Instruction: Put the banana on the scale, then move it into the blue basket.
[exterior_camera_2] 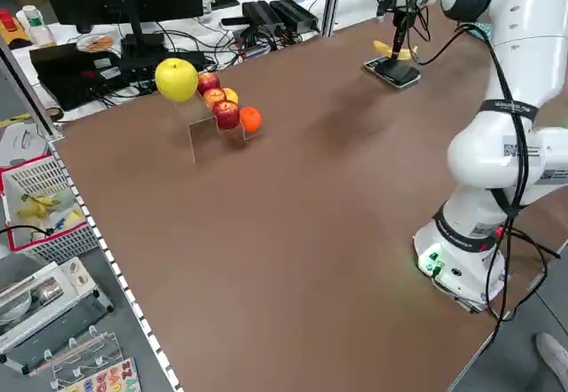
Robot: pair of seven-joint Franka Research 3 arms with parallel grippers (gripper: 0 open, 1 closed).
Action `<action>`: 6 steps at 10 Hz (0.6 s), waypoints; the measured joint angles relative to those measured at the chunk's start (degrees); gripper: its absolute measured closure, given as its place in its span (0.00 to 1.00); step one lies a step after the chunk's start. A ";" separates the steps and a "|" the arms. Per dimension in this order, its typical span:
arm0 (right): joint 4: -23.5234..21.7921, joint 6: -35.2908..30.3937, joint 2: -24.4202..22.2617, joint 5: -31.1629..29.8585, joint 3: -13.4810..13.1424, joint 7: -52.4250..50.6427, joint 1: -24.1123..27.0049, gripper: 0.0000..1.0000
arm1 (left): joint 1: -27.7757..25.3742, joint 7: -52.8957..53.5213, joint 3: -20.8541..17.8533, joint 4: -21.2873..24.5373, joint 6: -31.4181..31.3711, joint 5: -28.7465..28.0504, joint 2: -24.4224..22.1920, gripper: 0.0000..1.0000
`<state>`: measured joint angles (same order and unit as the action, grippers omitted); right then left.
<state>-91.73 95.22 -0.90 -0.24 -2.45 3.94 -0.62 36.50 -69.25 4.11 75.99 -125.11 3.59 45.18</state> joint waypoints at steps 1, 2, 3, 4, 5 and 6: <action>0.00 0.02 0.00 0.00 0.00 0.00 0.00 0.00 | 1.09 -0.62 -0.08 -0.95 -1.31 0.01 1.90 0.62; -0.01 0.16 0.00 0.00 -0.01 0.00 0.00 0.00 | 1.90 -0.82 -0.20 -1.42 -2.80 0.01 3.44 0.62; -0.02 0.30 0.00 0.00 -0.01 0.00 0.00 0.00 | 2.28 -0.84 -0.30 -1.78 -3.68 0.01 4.73 0.62; -0.02 0.34 0.00 0.00 -0.02 0.00 0.00 0.00 | 2.31 -0.84 -0.35 -2.03 -4.03 0.01 5.57 0.62; -0.03 0.34 0.00 0.00 -0.02 -0.01 0.00 0.00 | 2.30 -0.84 -0.46 -2.26 -4.08 0.01 5.82 0.59; -0.04 0.34 0.00 0.00 -0.02 -0.01 0.00 0.00 | 2.29 -0.84 -0.58 -2.40 -4.08 0.01 5.82 0.59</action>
<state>-91.77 95.56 -0.90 -0.24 -2.47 3.94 -0.62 38.79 -70.09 3.53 73.60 -129.19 3.60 51.01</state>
